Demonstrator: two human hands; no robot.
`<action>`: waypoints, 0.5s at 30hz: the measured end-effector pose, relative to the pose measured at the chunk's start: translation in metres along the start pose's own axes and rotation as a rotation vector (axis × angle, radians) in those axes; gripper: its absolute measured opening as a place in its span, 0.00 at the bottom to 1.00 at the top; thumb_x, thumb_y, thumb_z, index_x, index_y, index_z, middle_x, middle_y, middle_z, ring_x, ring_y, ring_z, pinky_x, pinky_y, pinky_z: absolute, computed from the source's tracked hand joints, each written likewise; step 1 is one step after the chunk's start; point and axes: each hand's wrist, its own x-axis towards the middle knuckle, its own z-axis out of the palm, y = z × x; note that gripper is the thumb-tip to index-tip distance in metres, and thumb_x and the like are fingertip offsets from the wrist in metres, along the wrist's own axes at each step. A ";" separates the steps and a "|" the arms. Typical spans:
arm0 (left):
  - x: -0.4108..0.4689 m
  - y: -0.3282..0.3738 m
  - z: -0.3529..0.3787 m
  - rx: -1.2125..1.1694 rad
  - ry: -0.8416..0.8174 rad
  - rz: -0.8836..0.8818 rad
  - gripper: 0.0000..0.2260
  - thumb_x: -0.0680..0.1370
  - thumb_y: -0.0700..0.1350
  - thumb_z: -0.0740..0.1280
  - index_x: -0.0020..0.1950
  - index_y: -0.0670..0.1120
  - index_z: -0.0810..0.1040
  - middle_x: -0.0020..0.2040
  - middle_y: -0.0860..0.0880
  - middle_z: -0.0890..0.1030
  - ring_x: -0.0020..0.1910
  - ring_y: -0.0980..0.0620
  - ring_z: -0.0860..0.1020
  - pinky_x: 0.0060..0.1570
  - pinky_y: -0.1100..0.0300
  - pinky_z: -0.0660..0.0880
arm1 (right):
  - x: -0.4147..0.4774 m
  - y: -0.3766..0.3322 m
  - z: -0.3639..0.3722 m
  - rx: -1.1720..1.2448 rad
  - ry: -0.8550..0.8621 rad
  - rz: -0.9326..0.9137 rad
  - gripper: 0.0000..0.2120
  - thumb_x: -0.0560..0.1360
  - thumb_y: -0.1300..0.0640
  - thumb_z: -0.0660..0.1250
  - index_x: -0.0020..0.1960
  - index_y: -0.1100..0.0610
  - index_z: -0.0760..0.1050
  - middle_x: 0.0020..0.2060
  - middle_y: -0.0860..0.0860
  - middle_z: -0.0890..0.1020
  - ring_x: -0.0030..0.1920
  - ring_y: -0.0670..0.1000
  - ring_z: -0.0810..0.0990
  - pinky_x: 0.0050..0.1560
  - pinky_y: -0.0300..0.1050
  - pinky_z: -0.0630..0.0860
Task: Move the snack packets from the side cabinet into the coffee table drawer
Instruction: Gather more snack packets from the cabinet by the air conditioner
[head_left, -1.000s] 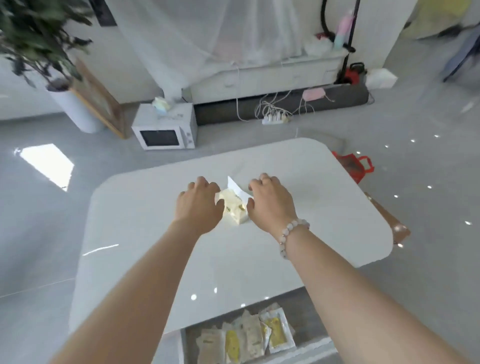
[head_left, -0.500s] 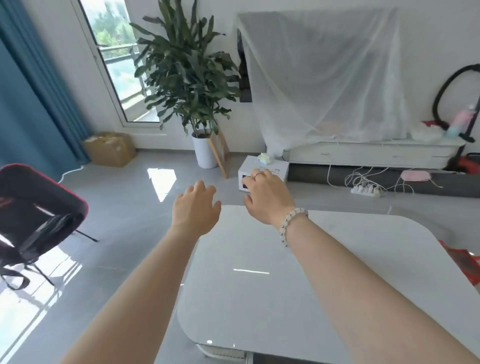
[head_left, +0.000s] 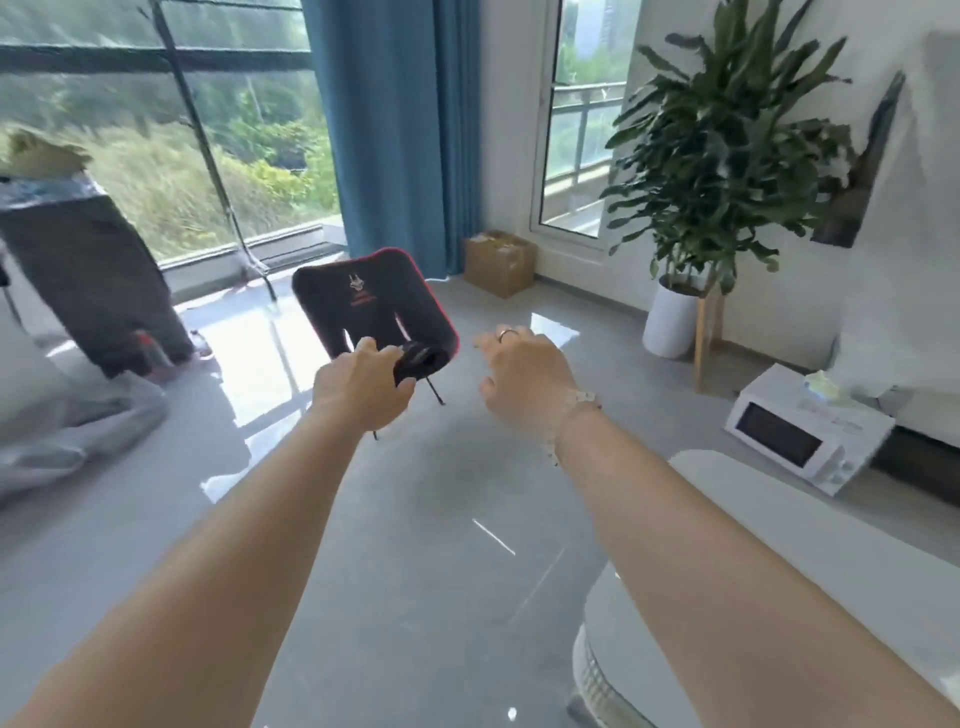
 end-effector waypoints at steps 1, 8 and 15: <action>-0.002 -0.022 -0.002 0.015 -0.004 -0.039 0.19 0.80 0.55 0.58 0.68 0.51 0.70 0.62 0.46 0.72 0.58 0.42 0.75 0.50 0.53 0.71 | 0.013 -0.019 0.003 -0.006 0.000 -0.052 0.19 0.77 0.57 0.59 0.68 0.56 0.67 0.61 0.54 0.74 0.61 0.55 0.72 0.60 0.46 0.69; -0.014 -0.163 -0.002 0.101 -0.028 -0.348 0.21 0.81 0.57 0.54 0.69 0.49 0.70 0.67 0.46 0.71 0.63 0.43 0.73 0.55 0.52 0.72 | 0.108 -0.143 0.031 0.010 -0.010 -0.347 0.17 0.77 0.55 0.58 0.65 0.57 0.70 0.61 0.55 0.73 0.62 0.55 0.70 0.60 0.48 0.68; -0.004 -0.275 -0.002 0.087 -0.020 -0.674 0.21 0.81 0.57 0.54 0.70 0.48 0.69 0.68 0.45 0.70 0.66 0.44 0.69 0.58 0.51 0.70 | 0.195 -0.250 0.070 0.077 -0.036 -0.599 0.16 0.77 0.57 0.59 0.63 0.57 0.72 0.60 0.54 0.74 0.62 0.54 0.70 0.59 0.46 0.66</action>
